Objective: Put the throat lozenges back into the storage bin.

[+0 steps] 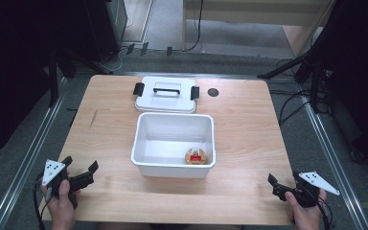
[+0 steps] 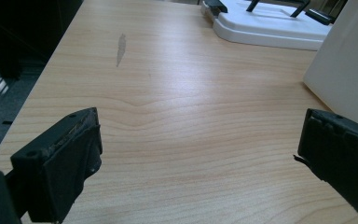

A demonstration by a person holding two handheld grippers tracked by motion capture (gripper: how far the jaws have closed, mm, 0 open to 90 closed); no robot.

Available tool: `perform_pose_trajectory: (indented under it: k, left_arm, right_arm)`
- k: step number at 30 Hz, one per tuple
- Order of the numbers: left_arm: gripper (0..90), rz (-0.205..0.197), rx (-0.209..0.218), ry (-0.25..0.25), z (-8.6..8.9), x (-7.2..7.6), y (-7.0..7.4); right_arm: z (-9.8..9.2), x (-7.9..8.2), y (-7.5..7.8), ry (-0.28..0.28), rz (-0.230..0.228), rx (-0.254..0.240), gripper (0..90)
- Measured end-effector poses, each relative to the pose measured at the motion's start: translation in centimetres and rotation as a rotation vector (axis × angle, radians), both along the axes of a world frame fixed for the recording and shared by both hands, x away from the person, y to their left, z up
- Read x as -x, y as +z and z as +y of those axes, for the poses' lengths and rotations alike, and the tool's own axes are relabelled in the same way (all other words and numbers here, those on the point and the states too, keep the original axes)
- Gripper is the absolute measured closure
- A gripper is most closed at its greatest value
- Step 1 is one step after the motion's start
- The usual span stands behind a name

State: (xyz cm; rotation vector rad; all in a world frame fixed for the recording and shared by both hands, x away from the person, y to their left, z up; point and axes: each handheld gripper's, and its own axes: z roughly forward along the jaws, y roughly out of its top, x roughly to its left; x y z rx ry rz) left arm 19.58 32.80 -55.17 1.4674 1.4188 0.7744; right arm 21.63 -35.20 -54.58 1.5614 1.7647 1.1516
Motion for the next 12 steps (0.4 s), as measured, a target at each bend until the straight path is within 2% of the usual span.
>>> perform_pose_trajectory:
  k: [3, 4, 8, 12]
  left_arm:
    - [0.0, 0.0, 0.003, 0.0, 0.01, -0.01, 0.0]
    - [0.0, 0.001, 0.003, -0.001, 0.01, -0.01, 0.0]
    - [0.0, 0.002, 0.002, -0.001, 0.0, -0.03, 0.0]
    - [0.0, 0.003, -0.004, -0.001, -0.04, -0.05, 0.0]
  right_arm:
    - [-0.06, 0.09, -0.05, -0.004, 0.002, -0.006, 1.2]
    - [0.03, 0.03, -0.11, -0.009, 0.016, -0.005, 1.2]
    - [0.31, -0.15, -0.22, -0.006, 0.03, 0.016, 1.2]
    - [0.24, -0.12, -0.23, -0.014, 0.034, 0.006, 1.2]
